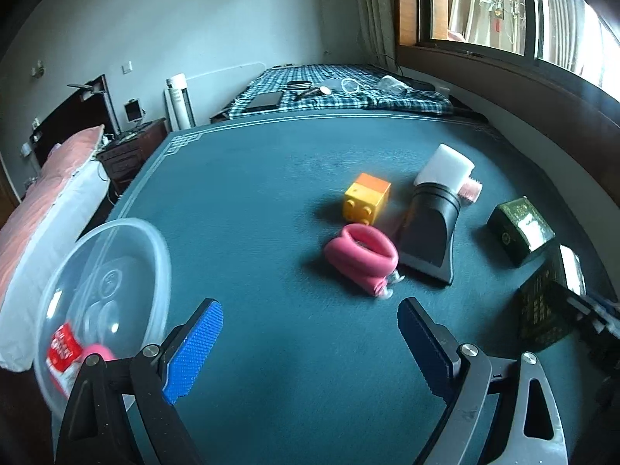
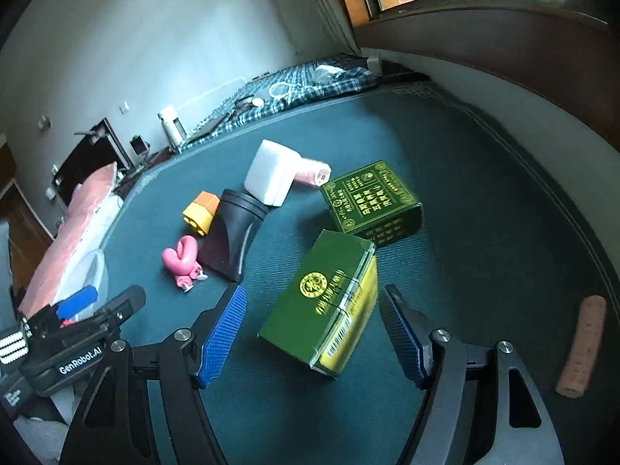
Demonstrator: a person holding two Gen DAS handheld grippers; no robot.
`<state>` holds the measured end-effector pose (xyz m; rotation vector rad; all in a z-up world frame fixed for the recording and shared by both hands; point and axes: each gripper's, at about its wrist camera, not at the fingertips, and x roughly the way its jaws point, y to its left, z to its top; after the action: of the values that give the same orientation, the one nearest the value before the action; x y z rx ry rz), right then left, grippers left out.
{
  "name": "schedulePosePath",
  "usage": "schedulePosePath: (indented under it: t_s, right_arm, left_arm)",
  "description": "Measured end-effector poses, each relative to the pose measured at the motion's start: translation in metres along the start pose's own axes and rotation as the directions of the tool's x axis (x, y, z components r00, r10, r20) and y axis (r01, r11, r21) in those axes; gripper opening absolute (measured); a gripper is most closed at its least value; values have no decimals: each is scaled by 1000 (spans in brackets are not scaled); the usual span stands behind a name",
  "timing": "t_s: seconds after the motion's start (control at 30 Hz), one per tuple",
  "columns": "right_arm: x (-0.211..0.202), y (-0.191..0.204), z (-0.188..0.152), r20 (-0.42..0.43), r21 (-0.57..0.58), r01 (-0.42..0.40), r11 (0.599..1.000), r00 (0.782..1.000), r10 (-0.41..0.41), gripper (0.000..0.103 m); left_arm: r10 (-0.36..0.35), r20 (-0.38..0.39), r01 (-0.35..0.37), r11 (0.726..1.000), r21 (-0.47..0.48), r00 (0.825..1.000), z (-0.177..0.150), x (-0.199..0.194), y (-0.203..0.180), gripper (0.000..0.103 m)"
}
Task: Organize objects
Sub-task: 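Grasp pink foam loop with left tool while right tool grasps dark green box, then carry pink foam with left tool while right tool carries green box over bowl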
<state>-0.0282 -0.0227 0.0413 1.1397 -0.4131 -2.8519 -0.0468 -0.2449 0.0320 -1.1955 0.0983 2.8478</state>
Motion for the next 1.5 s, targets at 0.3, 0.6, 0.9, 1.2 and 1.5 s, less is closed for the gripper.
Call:
schedulePosePath:
  t_s: [0.3,0.6,0.9,1.2,1.5]
  right_arm:
    - [21,0,-3,-18,-24,57,998,998,-57,60]
    - [33,-9,-9,-55,-13,53,998,997,-54,33]
    - [35,-10,-10,-37,-23,51,998,998,-52,32]
    - [34,-9,-10,-30,-23,53,998,998,-53,32]
    - [24,-4,-8,2,-30,33,999,999,-33,32]
  left_arm:
    - [-45,-35,45,999,-12,998,16,26,-9,95]
    - [-54,-67,52,998,-37,996,25,52,-10,94]
    - [-88,-77,85,996,-36,993,21,62,-10,68]
    - [-84,-54,83,996,-23,995,19,54,-7,58]
    - [-53,-15,53,998,-19,998,16,36,2,58]
